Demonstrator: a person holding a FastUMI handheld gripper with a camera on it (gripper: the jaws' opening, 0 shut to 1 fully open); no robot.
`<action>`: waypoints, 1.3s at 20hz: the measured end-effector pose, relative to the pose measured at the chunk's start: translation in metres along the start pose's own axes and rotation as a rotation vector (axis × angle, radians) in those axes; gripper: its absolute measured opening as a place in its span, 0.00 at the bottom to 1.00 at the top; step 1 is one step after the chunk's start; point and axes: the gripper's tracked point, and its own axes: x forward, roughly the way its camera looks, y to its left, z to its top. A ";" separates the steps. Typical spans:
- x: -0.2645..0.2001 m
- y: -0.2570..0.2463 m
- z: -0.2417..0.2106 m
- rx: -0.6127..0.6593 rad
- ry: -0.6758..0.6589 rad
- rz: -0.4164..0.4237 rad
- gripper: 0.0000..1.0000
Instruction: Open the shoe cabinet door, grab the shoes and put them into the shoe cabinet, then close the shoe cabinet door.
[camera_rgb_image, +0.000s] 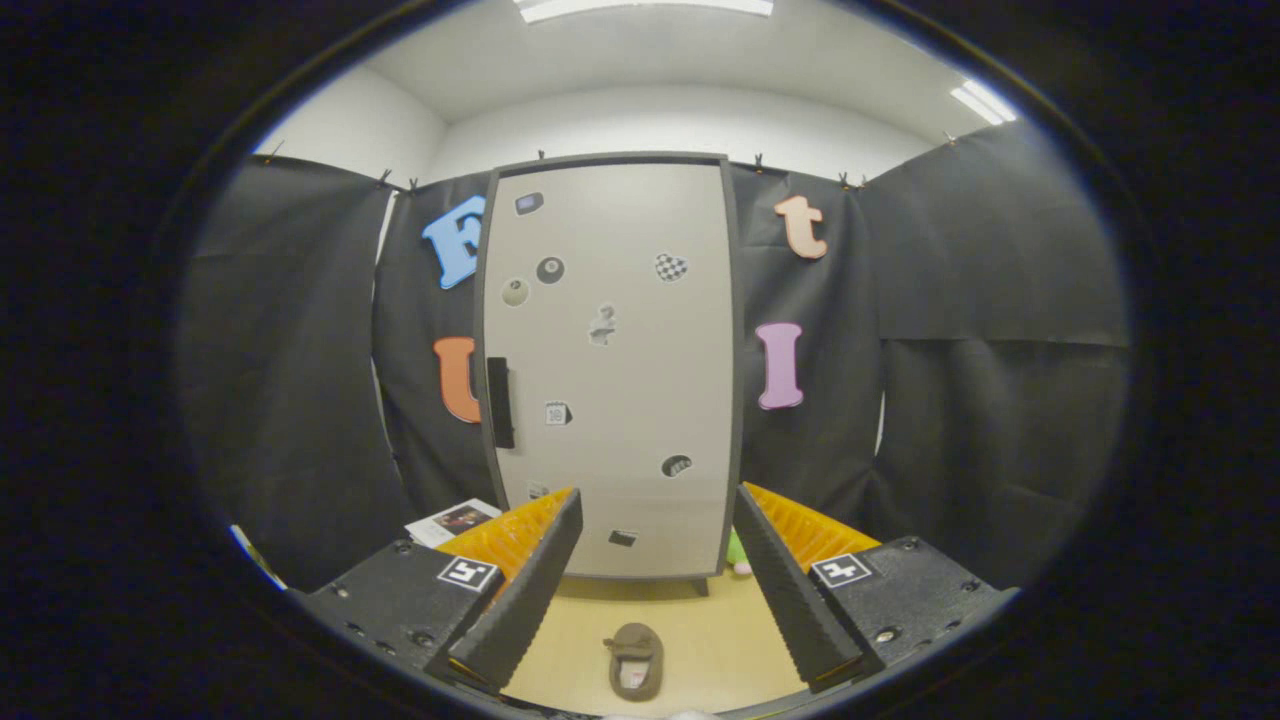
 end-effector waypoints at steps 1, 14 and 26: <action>0.014 0.016 -0.001 0.004 0.005 0.027 0.99; 0.216 0.174 0.016 0.045 0.050 0.228 0.94; 0.284 0.190 0.011 0.022 0.076 0.148 0.53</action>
